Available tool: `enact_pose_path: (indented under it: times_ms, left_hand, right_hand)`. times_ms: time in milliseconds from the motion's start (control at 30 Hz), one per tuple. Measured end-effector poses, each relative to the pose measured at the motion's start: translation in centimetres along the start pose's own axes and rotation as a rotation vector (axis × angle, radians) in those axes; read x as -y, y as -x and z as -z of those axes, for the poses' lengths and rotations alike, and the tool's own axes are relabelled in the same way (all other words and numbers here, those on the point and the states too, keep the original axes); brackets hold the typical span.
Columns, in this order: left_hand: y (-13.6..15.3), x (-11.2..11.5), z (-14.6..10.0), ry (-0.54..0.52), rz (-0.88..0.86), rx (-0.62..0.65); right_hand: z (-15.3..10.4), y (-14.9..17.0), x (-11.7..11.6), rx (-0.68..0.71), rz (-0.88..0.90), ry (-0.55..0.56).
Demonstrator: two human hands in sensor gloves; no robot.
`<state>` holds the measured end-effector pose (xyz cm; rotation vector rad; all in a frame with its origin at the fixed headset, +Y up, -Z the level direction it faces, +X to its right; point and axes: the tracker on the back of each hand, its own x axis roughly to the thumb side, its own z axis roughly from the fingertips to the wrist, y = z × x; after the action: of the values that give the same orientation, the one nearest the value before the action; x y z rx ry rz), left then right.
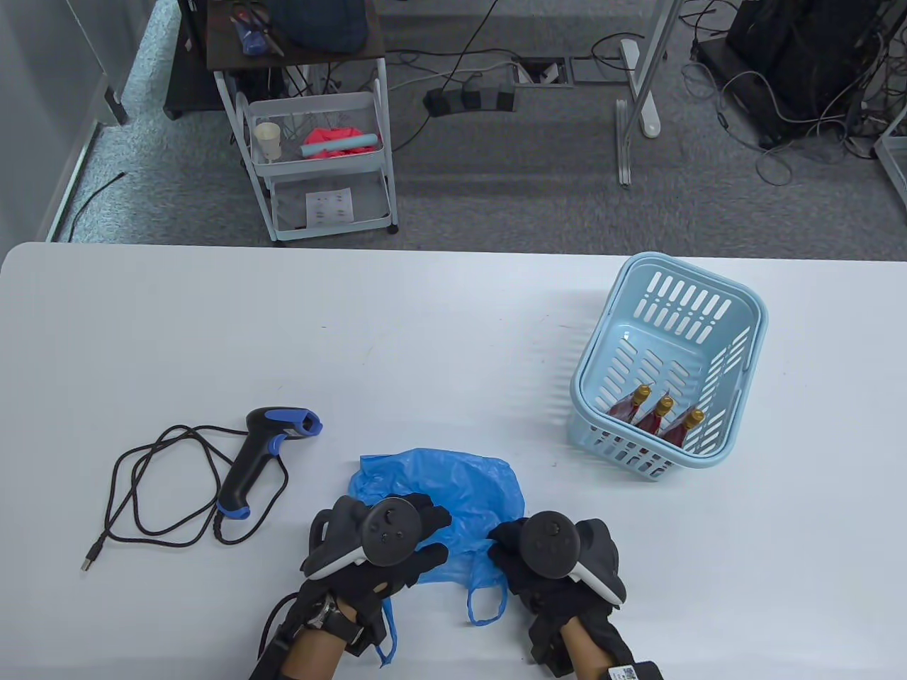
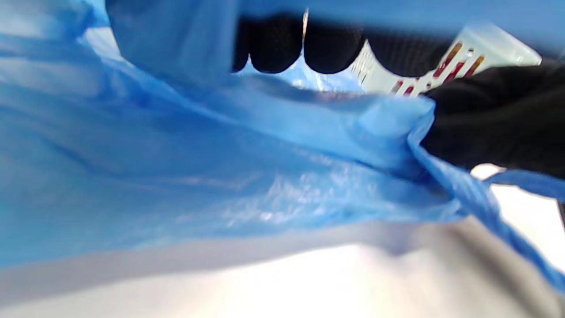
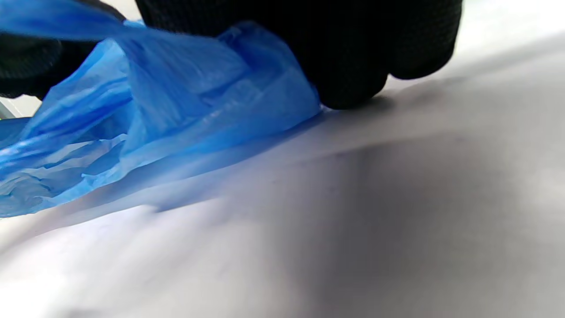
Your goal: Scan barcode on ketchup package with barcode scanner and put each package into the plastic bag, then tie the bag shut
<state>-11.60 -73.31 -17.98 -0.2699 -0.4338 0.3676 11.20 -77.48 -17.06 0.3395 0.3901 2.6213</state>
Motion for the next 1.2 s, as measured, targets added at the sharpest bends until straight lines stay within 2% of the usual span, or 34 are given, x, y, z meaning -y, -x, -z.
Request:
enact_pose_path:
  times_ms: [167,233,367,467,567,967,1200]
  left_hand:
    - [-1.2,-1.9,-1.0,-0.064,-0.009,0.057]
    - [-2.2,-1.9,-1.2,-0.058,0.020,0.095]
    - [-4.6,0.0,-0.9,0.050,0.164,0.130]
    - [-5.3,2.3,-0.1,0.132,0.367,0.078]
    - [-5.3,3.2,0.3,0.186,0.491,0.021]
    - [-0.4,1.3,0.0,0.198,0.376,-0.150]
    - [0.8,0.8,0.0,0.187,0.304,-0.161]
  right_hand:
    - [-0.1,0.0,0.5,-0.002,0.007,0.028]
    - [-0.1,0.1,0.5,-0.003,0.009,0.029]
    - [-0.2,0.1,0.6,-0.005,0.018,0.032]
    - [-0.2,0.2,0.6,-0.003,0.027,0.032]
    - [-0.2,0.2,0.7,-0.001,0.026,0.034]
    - [-0.4,0.7,1.2,-0.007,0.012,0.069]
    - [-0.5,0.9,1.5,-0.010,0.002,0.087]
